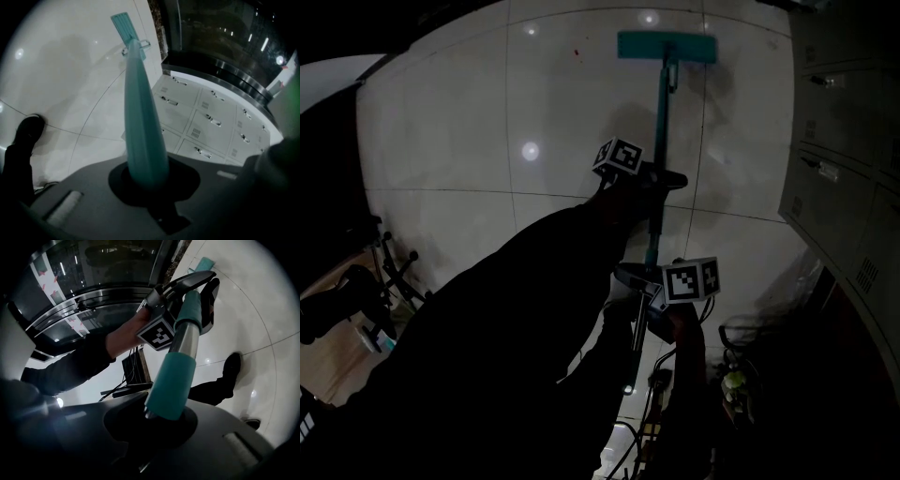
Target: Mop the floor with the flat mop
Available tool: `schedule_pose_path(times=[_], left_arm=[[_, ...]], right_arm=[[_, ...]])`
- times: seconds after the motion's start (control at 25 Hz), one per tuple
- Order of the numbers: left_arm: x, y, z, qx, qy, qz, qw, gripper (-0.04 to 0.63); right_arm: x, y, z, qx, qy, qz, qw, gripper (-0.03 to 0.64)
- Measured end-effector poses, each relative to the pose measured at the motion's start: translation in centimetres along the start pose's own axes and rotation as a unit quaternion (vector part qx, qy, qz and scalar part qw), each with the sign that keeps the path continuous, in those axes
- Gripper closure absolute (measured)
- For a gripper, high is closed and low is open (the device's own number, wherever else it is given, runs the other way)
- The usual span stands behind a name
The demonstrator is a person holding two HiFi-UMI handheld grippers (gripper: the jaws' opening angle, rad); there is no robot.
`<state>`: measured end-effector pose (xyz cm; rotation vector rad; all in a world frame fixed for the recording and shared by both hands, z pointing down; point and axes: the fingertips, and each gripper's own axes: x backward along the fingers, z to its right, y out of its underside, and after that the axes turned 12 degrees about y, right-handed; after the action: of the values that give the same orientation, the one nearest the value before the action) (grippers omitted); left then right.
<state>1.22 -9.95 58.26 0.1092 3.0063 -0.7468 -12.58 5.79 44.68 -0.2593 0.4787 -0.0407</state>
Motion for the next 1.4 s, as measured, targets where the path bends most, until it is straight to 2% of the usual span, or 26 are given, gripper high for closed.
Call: schedule_pose_path(times=[0.28, 0.56, 0.92, 1.16, 1.4], left_arm=[[0.2, 8.0, -1.8, -0.008, -0.004, -0.012, 0.9999, 0.551], [0.9, 19.9, -7.1, 0.002, -0.015, -0.019, 0.9997, 0.552], [1.6, 34.2, -15.1, 0.015, -0.034, -0.024, 0.999, 0.554], [2.5, 40.3, -19.7, 0.023, -0.041, -0.022, 0.9987, 0.552], [2.3, 44.1, -23.1, 0.031, -0.047, -0.024, 0.9981, 0.552]], right_arm=[[0.4, 8.3, 0.6, 0.005, 0.007, 0.006, 1.0, 0.561], [-0.1, 21.2, 3.1, 0.008, 0.021, -0.016, 1.0, 0.561], [-1.0, 36.4, 6.8, 0.006, 0.006, -0.024, 1.0, 0.561], [-2.2, 43.4, 9.1, 0.004, 0.005, -0.035, 0.999, 0.561], [-2.5, 47.8, 11.3, -0.003, 0.007, -0.045, 0.999, 0.561]])
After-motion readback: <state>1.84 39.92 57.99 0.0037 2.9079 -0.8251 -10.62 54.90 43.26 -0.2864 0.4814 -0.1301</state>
